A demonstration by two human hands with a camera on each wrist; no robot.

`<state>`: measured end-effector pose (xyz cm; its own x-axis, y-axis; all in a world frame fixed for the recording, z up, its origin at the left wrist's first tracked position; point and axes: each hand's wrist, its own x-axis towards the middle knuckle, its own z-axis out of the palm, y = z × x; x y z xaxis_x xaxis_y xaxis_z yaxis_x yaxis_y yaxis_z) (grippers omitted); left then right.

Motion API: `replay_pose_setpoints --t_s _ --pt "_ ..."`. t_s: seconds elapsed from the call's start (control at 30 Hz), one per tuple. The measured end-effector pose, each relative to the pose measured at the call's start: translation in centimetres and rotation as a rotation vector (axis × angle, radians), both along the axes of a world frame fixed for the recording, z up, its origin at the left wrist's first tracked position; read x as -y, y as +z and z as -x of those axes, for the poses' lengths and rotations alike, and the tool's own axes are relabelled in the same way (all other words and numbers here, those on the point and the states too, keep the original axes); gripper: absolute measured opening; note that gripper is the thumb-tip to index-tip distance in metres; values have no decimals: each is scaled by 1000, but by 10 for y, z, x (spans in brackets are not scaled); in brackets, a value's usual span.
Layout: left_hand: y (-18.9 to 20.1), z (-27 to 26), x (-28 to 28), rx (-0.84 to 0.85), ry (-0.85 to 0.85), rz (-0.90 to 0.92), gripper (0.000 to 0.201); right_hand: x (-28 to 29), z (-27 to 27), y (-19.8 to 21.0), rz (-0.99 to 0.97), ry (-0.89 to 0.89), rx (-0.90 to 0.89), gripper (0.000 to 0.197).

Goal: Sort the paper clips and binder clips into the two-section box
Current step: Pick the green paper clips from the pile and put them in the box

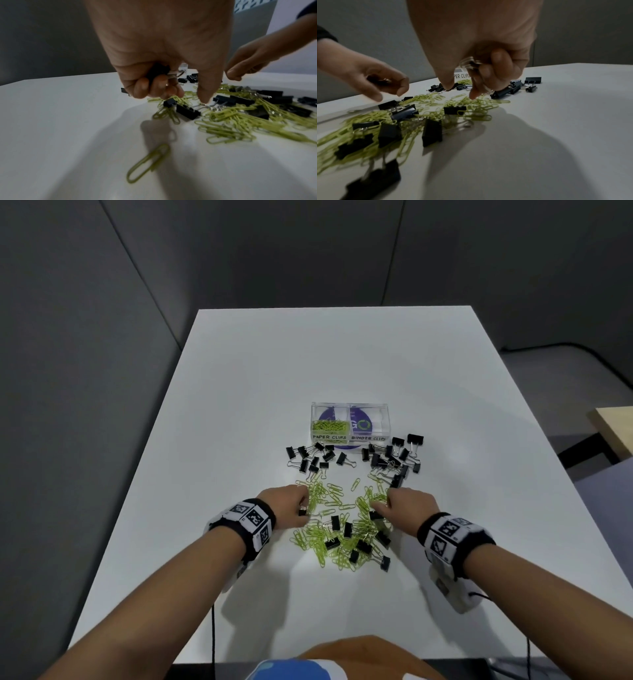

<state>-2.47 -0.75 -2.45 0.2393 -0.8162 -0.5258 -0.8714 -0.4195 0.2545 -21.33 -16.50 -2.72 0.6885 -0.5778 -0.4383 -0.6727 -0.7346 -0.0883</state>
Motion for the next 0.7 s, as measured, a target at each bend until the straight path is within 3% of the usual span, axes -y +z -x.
replay_pose_setpoints --t_s 0.13,0.33,0.5,0.7 --pt "-8 5 -3 68 -89 -32 42 -3 -13 -3 -44 0 -98 53" --pt "-8 6 -5 123 -145 43 31 -7 -14 2 -78 -50 -73 43" --pt "-2 -3 3 157 -193 71 27 -18 -14 -2 6 51 -61 17" --pt "7 -23 22 157 -88 102 31 -9 -11 -2 63 260 -139 23"
